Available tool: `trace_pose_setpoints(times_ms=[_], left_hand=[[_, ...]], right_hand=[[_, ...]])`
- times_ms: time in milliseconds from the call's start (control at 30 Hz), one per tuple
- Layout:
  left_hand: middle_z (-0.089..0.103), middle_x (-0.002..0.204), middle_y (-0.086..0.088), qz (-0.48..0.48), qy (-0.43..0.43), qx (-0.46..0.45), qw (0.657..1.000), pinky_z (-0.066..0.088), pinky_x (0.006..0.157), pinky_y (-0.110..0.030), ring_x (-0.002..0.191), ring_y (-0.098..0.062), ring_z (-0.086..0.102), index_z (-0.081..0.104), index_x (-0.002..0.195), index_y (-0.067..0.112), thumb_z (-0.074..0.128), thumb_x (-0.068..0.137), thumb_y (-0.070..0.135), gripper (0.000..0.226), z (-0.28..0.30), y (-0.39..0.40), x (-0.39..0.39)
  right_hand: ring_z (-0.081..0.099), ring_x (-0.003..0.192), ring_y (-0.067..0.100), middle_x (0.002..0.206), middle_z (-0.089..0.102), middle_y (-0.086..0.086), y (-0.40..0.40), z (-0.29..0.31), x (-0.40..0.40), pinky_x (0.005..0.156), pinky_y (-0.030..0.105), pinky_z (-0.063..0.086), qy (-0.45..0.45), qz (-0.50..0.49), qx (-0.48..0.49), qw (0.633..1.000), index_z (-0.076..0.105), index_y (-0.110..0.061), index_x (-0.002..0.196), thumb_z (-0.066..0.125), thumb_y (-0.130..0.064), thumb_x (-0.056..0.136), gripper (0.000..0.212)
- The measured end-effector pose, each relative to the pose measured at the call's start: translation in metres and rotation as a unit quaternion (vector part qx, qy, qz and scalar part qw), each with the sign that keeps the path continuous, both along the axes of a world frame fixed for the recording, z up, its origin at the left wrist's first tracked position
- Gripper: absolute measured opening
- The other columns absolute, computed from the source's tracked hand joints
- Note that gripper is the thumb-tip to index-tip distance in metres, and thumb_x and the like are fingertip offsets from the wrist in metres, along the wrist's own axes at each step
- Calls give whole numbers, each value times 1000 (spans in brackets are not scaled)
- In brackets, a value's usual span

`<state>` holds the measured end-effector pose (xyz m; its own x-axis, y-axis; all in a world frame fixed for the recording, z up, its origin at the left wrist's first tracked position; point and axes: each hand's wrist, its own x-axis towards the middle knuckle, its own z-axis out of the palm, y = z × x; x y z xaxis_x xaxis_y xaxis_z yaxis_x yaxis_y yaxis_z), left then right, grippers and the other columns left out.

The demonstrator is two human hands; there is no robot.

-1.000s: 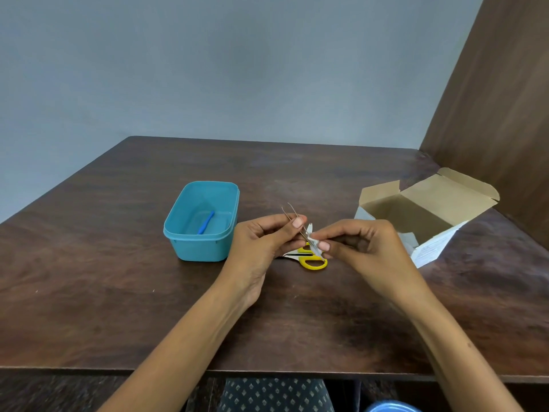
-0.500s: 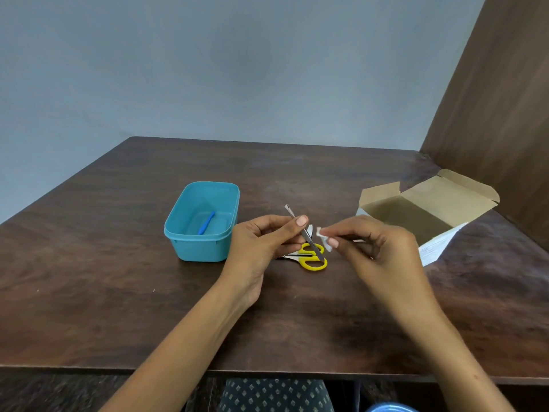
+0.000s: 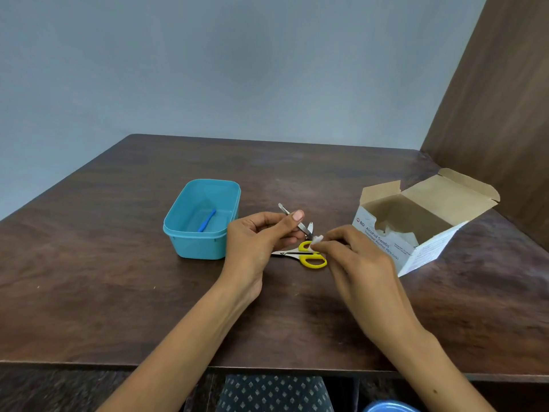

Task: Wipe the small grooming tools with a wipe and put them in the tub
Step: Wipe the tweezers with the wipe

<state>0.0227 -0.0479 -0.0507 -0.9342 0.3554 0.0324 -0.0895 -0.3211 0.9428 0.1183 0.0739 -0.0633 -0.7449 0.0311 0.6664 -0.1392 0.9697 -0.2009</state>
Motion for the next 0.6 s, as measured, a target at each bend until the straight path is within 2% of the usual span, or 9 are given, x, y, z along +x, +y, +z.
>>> trace_pose_setpoints(times_ms=[67, 133, 200, 233, 300, 367, 467, 600], left_hand=[[72, 63, -4, -1, 7, -2, 1000, 54, 60, -16, 63, -11, 69, 72, 81, -1, 74, 75, 10, 13, 0, 0, 0], [72, 63, -4, -5, 16, -4, 1000, 54, 61, -16, 64, -11, 69, 72, 81, 0, 74, 75, 10, 12, 0, 1, 0], [71, 63, -4, -8, 27, -3, 1000, 55, 61, -17, 64, -11, 69, 73, 80, 2, 74, 76, 10, 9, 0, 0, 0], [71, 63, -4, -11, 32, -3, 999, 55, 61, -17, 64, -11, 69, 73, 80, 2, 73, 76, 10, 8, -1, 0, 1], [71, 63, -4, -22, 41, -5, 999, 55, 61, -17, 65, -10, 69, 73, 79, 3, 72, 76, 9, 6, -1, -1, 1], [71, 64, -3, -38, 47, -9, 998, 56, 62, -17, 64, -10, 68, 73, 81, 3, 71, 77, 9, 7, -1, -1, 1], [70, 63, -2, -57, 47, 0, 997, 56, 63, -17, 62, -8, 67, 73, 83, 3, 70, 77, 7, 8, 1, -1, 2], [70, 61, 1, -61, 34, 14, 997, 54, 61, -16, 59, -6, 65, 72, 82, 4, 71, 73, 9, 11, 4, -2, 2]], right_hand=[[61, 76, 23, 91, 63, 8, 1, 1, -3, 59, 32, 51, 10, 4, -6, 1000, 70, -7, 96, 58, -2, 80, 21], [59, 80, 14, 92, 63, 6, 3, 1, -6, 66, 21, 47, 20, 17, -35, 999, 70, -8, 96, 58, -2, 82, 19], [57, 81, 3, 90, 64, 0, 7, 0, -9, 70, 10, 44, 33, 33, -103, 994, 71, -13, 92, 61, -4, 83, 16], [60, 81, 2, 89, 67, -2, 10, 1, -10, 71, 11, 46, 31, 44, -161, 986, 72, -16, 89, 63, -5, 82, 16], [67, 82, 5, 86, 72, -5, 14, 7, -11, 72, 17, 52, -7, 75, -317, 945, 72, -20, 85, 67, -2, 82, 20], [68, 76, 2, 78, 74, -9, 16, 15, -10, 70, 14, 50, -60, 112, -430, 894, 72, -18, 82, 67, 3, 81, 22], [63, 66, 1, 72, 72, -7, 17, 22, -9, 63, 12, 48, -110, 150, -494, 849, 72, -10, 84, 66, 2, 80, 15], [62, 69, 6, 76, 72, 0, 17, 23, -1, 64, 15, 50, -146, 176, -549, 804, 73, -9, 82, 67, -2, 77, 11]])
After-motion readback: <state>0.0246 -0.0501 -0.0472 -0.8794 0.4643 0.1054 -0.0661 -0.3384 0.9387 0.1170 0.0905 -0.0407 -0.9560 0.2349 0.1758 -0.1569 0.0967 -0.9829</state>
